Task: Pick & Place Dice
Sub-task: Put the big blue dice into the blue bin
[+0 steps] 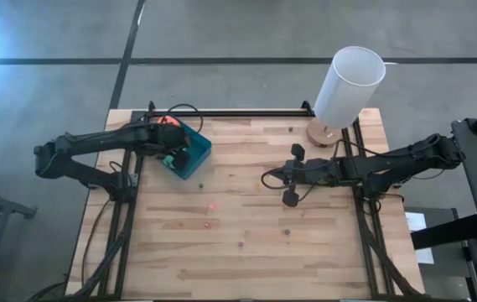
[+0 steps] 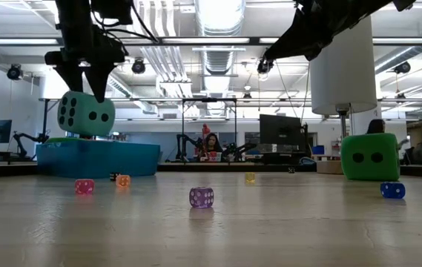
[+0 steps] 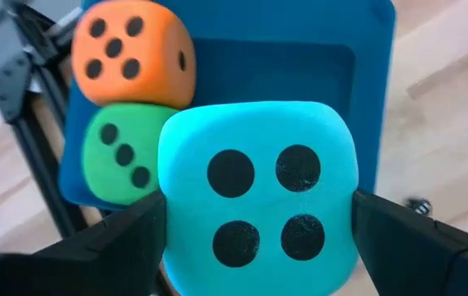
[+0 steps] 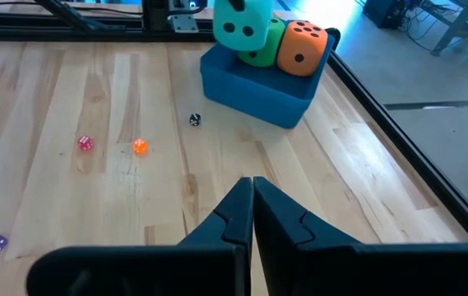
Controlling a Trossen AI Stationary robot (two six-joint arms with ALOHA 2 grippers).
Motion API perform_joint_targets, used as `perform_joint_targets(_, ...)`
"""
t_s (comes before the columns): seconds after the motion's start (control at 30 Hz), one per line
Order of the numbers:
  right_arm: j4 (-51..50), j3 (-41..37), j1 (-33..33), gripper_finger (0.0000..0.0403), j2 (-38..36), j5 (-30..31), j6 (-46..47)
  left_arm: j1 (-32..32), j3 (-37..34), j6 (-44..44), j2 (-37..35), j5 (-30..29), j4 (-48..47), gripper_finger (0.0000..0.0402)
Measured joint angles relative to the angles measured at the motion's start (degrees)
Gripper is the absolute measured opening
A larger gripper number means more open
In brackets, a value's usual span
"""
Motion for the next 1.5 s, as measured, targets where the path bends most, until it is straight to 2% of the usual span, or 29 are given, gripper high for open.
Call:
perform_joint_targets(0.3, 0.0, 0.0, 0.0, 0.0008, 0.0, 0.0, 0.0, 0.1, -0.5, 2.7, 0.1, -1.7, 4.8, 0.0345)
perform_joint_targets(0.73, 0.0, 0.0, 0.0, 0.0008, 0.0, 0.0, 0.1, 3.1, -10.4, 4.4, 0.1, -2.1, 12.7, 0.0348)
perform_joint_targets(1.5, 0.0, 0.0, 0.0, 0.0008, 0.0, 0.0, 0.1, 3.3, -11.4, 4.2, 0.1, -2.1, 12.7, 0.0349)
